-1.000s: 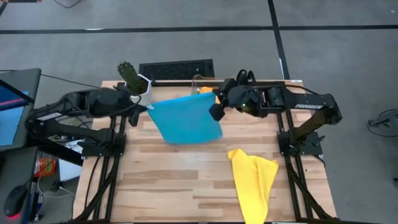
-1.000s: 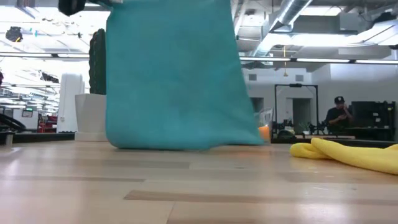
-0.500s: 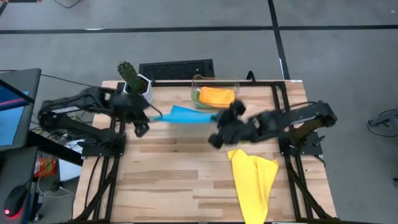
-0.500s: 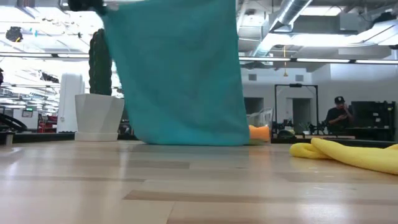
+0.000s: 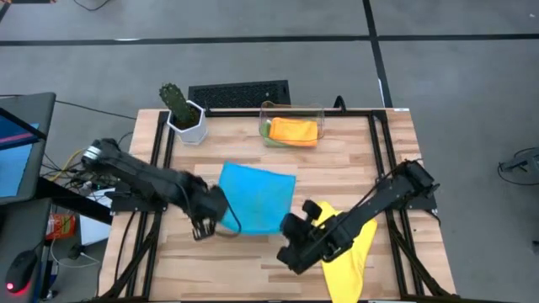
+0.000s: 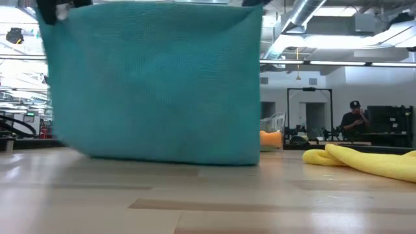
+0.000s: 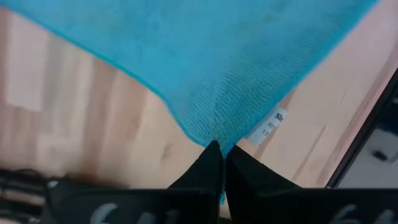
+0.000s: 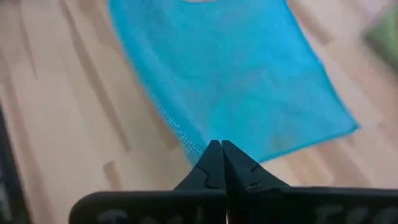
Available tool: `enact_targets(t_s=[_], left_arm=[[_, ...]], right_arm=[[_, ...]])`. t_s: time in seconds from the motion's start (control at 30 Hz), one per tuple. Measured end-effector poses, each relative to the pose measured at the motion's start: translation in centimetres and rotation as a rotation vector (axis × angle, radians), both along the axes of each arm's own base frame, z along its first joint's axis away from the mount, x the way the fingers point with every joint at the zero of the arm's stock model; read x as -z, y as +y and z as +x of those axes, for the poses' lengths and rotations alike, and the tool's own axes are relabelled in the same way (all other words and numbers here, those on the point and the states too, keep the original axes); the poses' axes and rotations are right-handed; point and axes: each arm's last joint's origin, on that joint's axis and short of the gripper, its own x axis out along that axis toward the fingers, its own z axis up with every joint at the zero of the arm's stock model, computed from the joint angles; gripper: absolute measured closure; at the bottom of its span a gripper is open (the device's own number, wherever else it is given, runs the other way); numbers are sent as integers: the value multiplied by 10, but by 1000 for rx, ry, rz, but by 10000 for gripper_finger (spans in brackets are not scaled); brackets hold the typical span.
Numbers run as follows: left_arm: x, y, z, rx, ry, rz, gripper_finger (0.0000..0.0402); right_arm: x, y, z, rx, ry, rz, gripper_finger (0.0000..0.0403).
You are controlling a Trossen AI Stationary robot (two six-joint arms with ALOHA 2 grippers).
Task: Fold microfiber towels
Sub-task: Fold the blue towel
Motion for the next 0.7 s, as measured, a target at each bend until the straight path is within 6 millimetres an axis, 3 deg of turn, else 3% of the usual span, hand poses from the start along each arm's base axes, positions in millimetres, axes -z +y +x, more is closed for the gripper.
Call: enact_targets(t_s=[0.17,0.27,0.43,0.7], left_arm=[[35,-40,17,136,70,38,402],[53,-50,19,191,145,140,401],[61,-44,16,204,233,328,402],[59,-24,33,182,125,410,402]], right_arm=[[2,17,-10,16,-10,65,397],[3,14,-10,27,3,56,397],[11,-15,0,94,79,-3,397],[50,-60,9,134,266,14,397]])
